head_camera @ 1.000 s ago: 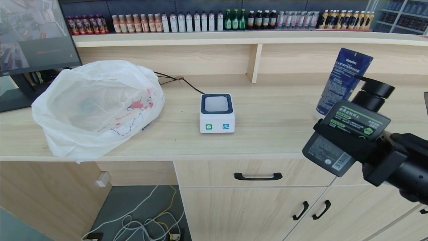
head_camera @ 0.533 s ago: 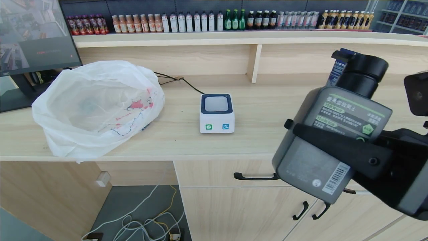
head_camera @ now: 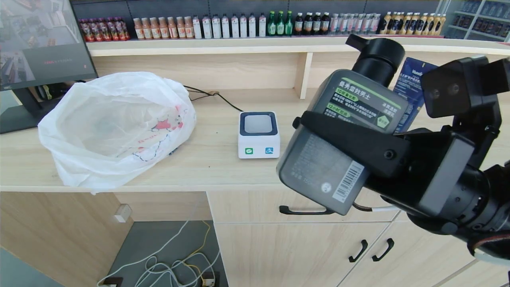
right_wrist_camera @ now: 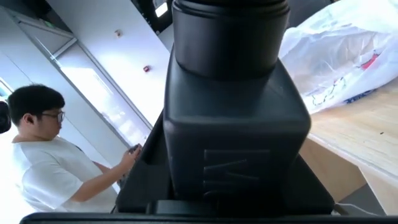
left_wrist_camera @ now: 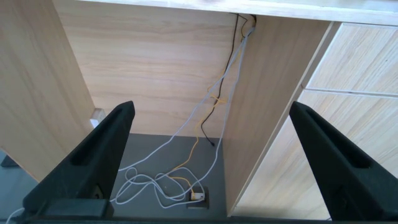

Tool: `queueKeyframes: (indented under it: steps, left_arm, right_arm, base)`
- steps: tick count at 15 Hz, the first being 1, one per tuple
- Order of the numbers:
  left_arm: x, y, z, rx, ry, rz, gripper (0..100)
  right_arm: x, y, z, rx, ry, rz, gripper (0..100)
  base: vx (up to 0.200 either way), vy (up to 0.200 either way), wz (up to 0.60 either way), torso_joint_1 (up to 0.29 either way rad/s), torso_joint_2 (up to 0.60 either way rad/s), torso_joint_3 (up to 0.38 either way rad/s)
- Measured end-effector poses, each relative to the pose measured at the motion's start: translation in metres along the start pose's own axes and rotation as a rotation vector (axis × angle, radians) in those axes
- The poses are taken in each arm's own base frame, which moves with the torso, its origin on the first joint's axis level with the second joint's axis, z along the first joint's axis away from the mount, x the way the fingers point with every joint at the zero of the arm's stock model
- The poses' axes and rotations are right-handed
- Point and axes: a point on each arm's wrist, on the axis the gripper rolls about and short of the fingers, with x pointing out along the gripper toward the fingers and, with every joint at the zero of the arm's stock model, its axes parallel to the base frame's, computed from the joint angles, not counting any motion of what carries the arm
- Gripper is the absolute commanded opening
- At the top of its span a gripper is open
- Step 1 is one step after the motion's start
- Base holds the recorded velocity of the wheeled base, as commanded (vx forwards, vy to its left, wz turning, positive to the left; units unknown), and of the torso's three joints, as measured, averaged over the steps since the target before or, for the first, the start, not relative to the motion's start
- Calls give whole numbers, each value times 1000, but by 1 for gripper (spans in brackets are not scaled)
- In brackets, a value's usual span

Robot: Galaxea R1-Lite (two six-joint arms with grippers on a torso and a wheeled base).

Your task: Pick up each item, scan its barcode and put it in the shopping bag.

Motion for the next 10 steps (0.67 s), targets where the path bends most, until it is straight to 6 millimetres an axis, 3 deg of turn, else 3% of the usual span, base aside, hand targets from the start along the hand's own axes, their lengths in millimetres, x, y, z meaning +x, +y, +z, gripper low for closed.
queueKeyframes:
  steps: [10]
  left_arm:
    - [0,0,0,0,0,0,100]
  right_arm:
    - [-1,0,-1,28,4,-1,0]
  base:
    - [0,0,0,0,0,0]
